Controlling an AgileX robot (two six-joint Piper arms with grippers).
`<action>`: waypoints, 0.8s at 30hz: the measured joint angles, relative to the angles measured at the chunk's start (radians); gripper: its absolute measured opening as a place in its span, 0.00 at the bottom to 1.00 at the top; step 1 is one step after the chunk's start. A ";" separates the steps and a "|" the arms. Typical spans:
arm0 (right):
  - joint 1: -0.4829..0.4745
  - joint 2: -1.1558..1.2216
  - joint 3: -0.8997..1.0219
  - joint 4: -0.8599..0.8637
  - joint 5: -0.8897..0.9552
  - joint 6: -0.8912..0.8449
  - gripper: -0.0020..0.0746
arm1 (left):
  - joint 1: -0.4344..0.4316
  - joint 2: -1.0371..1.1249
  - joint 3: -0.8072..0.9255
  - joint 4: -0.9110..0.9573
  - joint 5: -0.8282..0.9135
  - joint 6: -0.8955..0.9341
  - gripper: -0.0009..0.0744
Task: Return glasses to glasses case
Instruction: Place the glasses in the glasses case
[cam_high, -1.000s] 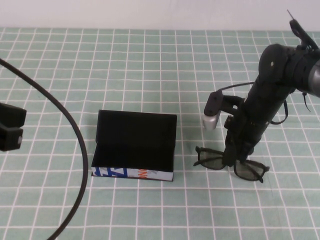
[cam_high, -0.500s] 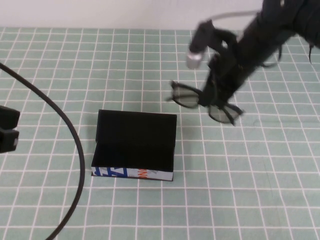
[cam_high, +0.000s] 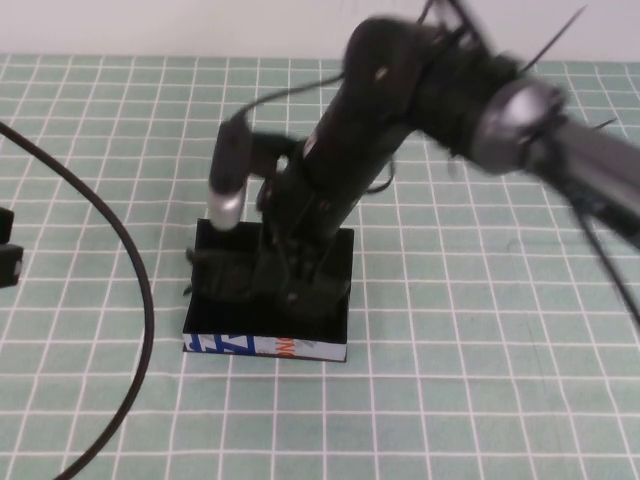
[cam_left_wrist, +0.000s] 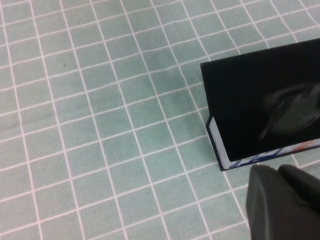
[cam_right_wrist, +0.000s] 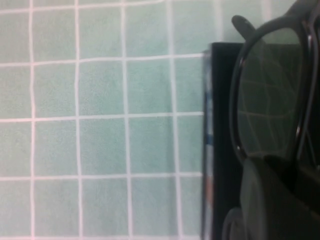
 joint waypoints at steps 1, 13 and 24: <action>0.005 0.020 -0.006 0.000 0.000 0.000 0.05 | 0.000 0.000 0.000 0.000 0.000 0.000 0.01; 0.010 0.116 -0.030 -0.034 -0.003 0.000 0.05 | 0.000 0.000 0.000 0.000 0.012 0.000 0.01; 0.010 0.129 -0.035 -0.034 -0.020 0.015 0.05 | 0.000 0.000 0.000 0.000 0.012 -0.004 0.01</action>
